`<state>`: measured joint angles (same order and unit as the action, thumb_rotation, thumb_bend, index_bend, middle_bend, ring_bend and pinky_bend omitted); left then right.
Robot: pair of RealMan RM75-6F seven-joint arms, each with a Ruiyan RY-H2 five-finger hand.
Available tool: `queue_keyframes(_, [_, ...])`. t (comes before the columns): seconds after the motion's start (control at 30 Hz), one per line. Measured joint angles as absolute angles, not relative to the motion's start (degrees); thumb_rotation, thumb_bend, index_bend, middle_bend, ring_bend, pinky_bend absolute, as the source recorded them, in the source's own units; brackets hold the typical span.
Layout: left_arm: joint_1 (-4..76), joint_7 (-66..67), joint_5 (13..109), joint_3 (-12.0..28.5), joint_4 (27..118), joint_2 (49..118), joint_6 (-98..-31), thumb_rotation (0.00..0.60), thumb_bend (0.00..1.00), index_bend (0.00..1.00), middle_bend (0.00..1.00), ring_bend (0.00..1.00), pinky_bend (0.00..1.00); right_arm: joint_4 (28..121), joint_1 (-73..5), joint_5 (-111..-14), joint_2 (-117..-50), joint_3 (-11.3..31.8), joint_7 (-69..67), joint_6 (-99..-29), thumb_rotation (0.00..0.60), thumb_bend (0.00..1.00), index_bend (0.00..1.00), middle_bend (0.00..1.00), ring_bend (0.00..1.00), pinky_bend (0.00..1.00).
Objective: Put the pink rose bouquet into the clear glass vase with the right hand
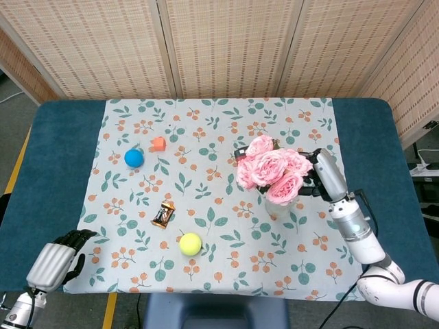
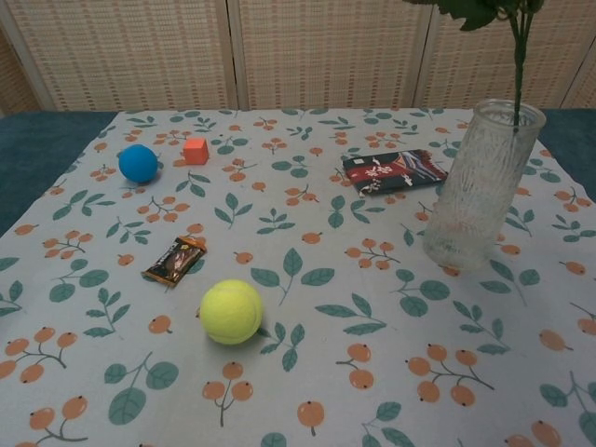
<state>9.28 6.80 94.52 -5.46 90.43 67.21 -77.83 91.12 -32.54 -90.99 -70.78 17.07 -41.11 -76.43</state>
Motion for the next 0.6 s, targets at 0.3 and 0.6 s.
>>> queue_keyframes(0.3, [9.32, 6.88, 94.46, -5.47, 90.46, 67.24, -77.79, 0.600, 0.64, 0.19, 0.21, 0.22, 0.43, 84.78, -33.10, -91.56, -71.08, 14.95, -49.06, -76.40, 0.600, 0.68, 0.93, 1.00, 1.00, 1.00])
queue_keyframes(0.6, [9.33, 7.06, 94.58, -5.57, 90.54, 67.24, -77.76, 0.600, 0.64, 0.19, 0.21, 0.22, 0.43, 79.95, -32.48, -90.66, -72.77, 13.38, -51.17, -76.90, 0.600, 0.68, 0.90, 1.00, 1.00, 1.00])
